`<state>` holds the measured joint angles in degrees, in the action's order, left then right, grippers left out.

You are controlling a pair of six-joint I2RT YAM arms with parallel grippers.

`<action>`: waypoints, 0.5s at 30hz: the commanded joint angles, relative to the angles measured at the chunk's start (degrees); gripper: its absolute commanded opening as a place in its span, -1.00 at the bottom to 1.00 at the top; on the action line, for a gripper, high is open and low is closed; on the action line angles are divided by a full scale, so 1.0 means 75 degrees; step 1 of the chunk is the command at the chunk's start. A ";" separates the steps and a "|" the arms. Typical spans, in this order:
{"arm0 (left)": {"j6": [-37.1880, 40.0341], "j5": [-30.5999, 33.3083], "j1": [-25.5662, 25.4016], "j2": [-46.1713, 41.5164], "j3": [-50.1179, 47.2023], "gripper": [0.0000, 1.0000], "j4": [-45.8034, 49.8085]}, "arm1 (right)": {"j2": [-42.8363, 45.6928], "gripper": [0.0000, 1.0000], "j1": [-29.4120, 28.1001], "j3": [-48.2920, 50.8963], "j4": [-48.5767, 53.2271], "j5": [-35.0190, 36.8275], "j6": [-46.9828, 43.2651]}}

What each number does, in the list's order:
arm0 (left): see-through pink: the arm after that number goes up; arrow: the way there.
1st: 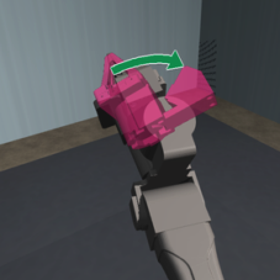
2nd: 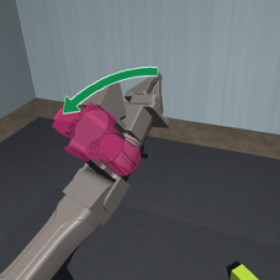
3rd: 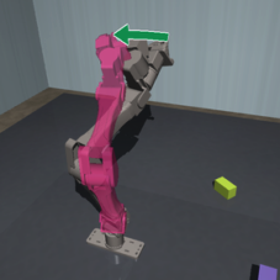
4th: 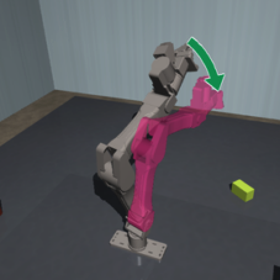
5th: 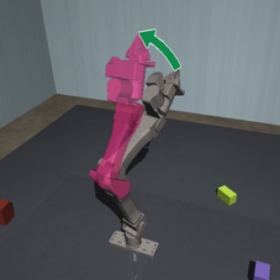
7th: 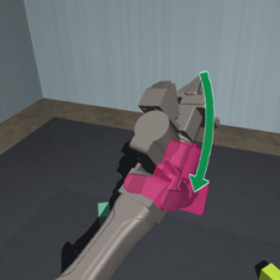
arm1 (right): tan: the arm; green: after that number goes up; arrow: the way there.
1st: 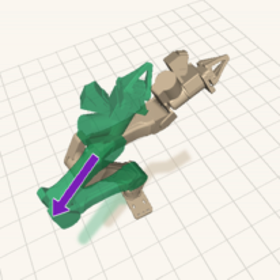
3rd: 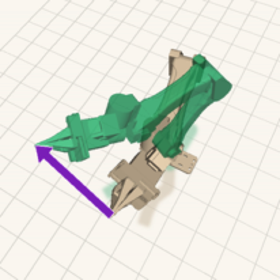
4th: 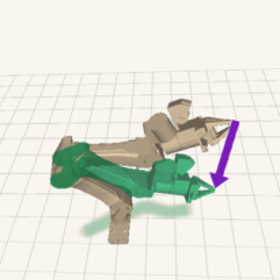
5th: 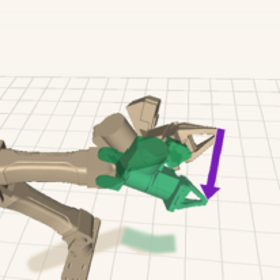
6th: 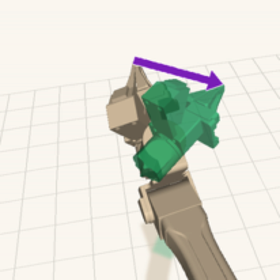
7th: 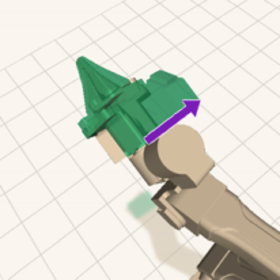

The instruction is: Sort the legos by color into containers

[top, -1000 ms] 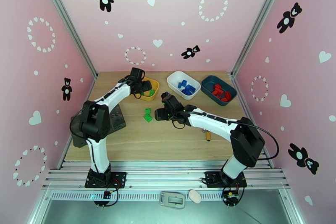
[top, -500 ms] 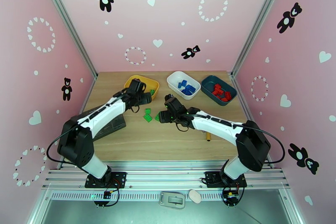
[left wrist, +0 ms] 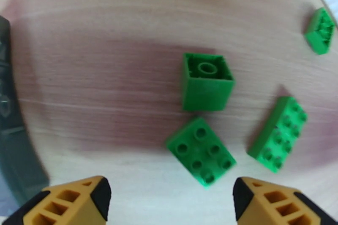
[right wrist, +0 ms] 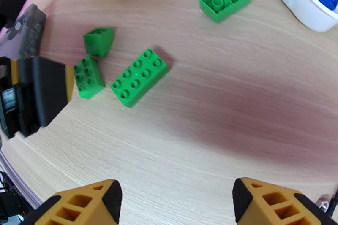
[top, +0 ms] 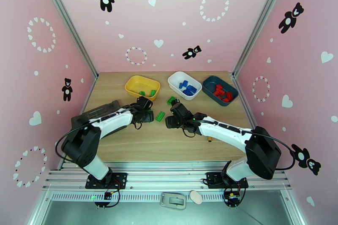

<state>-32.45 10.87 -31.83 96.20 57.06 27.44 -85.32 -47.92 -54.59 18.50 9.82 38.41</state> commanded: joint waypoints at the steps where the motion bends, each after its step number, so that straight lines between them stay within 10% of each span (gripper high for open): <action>1: -0.0157 0.0020 -0.0047 0.0428 0.0164 0.64 -0.0339 | 0.0308 0.48 0.0003 0.0139 0.0053 0.0161 -0.0024; 15: -0.0154 -0.0014 -0.0085 0.0813 0.0580 0.65 -0.0475 | 0.0123 0.48 0.0072 0.0130 -0.0110 0.0053 -0.0020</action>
<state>-33.32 10.81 -32.03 102.30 61.04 23.14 -84.44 -47.70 -54.06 18.26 10.11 38.41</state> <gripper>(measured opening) 0.825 0.740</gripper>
